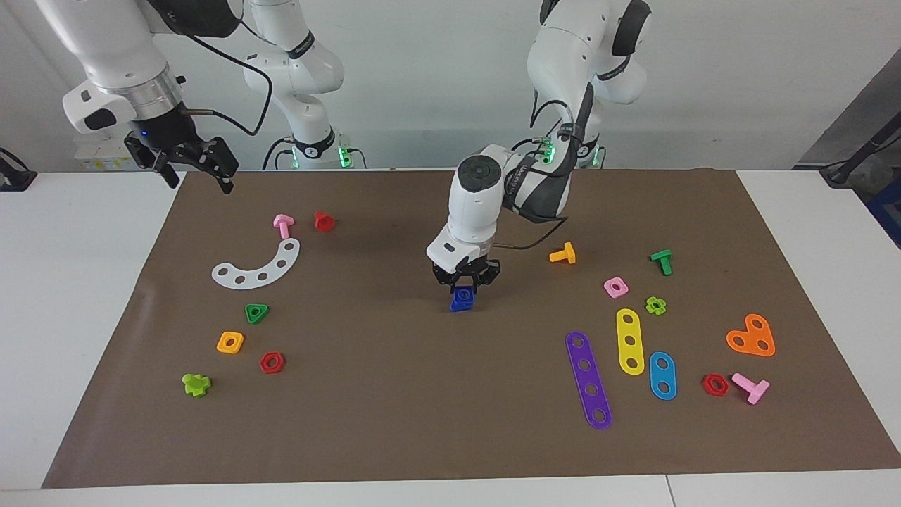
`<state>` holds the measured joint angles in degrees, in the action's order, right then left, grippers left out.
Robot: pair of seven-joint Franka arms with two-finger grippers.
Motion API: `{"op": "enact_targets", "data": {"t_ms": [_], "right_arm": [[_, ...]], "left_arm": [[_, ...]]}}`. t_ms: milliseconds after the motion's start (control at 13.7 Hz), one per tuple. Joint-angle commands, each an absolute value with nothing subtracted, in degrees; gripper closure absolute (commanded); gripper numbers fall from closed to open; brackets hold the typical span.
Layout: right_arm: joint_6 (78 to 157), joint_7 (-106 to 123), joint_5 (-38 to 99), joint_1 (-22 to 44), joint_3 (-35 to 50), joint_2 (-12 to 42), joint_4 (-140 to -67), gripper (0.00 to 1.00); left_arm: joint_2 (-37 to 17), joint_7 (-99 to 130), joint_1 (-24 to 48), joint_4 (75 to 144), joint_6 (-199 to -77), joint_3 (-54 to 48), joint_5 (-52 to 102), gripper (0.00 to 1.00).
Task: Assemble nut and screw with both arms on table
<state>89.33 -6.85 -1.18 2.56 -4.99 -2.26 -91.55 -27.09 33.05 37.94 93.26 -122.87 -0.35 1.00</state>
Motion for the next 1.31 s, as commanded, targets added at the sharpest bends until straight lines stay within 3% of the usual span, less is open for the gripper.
{"op": "enact_targets", "data": {"t_ms": [0,1238], "right_arm": [[88.9,-6.1,-1.0,2.5,-5.0,-3.4,-92.5,0.00],[88.9,-6.1,-1.0,2.5,-5.0,-3.3,-92.5,0.00]], "left_arm": [[-27.7,33.7,38.5,92.9,-120.1,0.4,0.1,0.68],[-30.1,35.1,38.3,87.6,-119.2,0.4,1.9,0.68]]}}
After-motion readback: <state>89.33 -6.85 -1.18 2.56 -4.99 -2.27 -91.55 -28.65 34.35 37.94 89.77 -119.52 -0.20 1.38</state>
